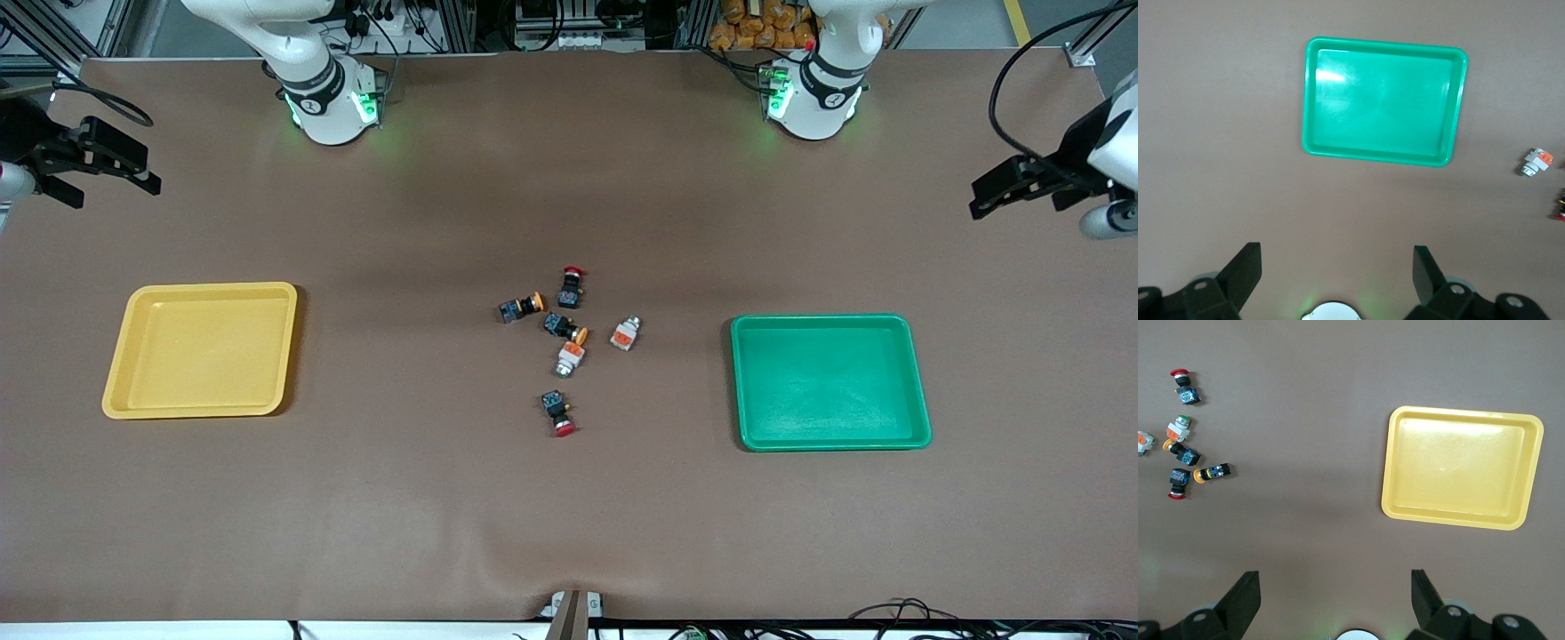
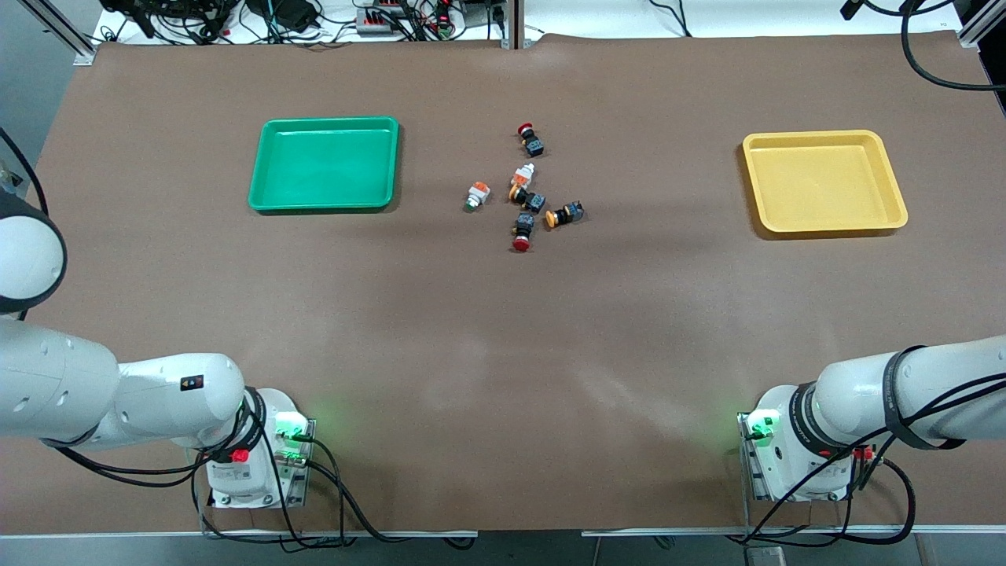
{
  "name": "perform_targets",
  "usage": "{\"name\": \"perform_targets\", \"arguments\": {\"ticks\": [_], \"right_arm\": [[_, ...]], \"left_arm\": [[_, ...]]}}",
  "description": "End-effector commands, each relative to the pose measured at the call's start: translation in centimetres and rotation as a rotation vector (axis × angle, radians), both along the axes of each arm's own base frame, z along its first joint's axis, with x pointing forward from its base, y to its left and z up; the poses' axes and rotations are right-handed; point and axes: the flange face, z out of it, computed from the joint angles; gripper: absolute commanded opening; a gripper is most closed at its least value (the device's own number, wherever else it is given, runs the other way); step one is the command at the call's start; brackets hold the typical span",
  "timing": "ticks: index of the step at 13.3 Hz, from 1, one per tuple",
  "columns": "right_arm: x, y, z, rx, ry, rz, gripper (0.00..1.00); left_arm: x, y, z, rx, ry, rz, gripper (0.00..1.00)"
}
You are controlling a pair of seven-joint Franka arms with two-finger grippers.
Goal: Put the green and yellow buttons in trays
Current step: 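Reach into the button pile and grasp a green-capped button with the left gripper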
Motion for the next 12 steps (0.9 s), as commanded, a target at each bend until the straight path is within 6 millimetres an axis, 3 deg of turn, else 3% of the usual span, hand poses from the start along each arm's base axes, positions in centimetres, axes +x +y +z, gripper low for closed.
{"name": "perform_targets", "arguments": {"ticks": [1, 4, 6, 9, 10, 12], "right_arm": [[0.0, -0.5, 0.0, 0.017, 0.003, -0.011, 1.00], [0.3, -0.7, -0.5, 0.017, 0.012, -0.014, 1.00], [0.2, -0.6, -0.5, 0.017, 0.013, -0.014, 1.00], [0.4, -0.6, -0.5, 0.017, 0.006, -0.012, 1.00], [0.4, -0.7, -0.5, 0.013, 0.004, -0.012, 1.00], [0.3, -1.1, -0.4, 0.014, 0.005, -0.020, 1.00]], "left_arm": [[2.6, -4.9, -3.4, -0.018, 0.008, -0.065, 1.00], [4.8, -14.0, -9.5, -0.040, 0.009, -0.084, 1.00], [4.8, -21.7, -14.0, -0.053, 0.020, -0.051, 1.00], [5.4, -30.8, -19.2, -0.057, -0.013, -0.105, 1.00], [5.5, -33.3, -21.3, -0.043, -0.021, -0.095, 1.00], [6.2, -36.5, -24.5, -0.077, -0.057, -0.080, 1.00]]}}
